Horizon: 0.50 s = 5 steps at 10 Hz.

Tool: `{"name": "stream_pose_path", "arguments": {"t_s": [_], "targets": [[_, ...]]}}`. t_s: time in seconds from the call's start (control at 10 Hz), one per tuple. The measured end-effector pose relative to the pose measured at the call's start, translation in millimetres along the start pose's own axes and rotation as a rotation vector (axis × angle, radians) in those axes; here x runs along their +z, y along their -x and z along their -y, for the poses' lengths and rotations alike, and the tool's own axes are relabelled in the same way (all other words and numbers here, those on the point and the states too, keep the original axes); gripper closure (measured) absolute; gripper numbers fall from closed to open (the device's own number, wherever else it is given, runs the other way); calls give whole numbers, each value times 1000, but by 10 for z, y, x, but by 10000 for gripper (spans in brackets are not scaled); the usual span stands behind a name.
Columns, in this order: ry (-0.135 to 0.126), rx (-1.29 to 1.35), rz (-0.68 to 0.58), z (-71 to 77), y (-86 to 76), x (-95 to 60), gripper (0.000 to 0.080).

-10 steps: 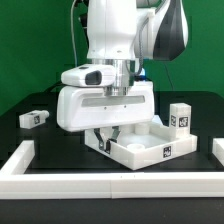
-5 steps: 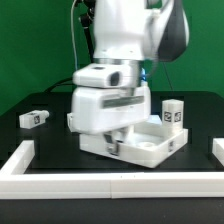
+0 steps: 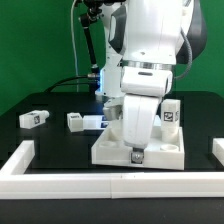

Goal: Assemble square table

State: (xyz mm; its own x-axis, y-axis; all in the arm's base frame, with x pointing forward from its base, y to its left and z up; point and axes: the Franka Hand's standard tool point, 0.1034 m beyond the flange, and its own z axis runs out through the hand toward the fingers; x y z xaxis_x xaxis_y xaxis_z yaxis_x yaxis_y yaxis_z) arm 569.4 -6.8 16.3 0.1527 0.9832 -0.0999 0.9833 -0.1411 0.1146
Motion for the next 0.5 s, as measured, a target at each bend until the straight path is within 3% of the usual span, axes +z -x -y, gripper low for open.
{"name": "stream_pose_path", "arguments": {"t_s": [0.2,0.4,0.5], "targets": [[3,-11,-2,-16,-34,-6,731],[24,-49,-31,-167,-369,-69,731],[40,-63,-42,-261,-458,-107,731]]}}
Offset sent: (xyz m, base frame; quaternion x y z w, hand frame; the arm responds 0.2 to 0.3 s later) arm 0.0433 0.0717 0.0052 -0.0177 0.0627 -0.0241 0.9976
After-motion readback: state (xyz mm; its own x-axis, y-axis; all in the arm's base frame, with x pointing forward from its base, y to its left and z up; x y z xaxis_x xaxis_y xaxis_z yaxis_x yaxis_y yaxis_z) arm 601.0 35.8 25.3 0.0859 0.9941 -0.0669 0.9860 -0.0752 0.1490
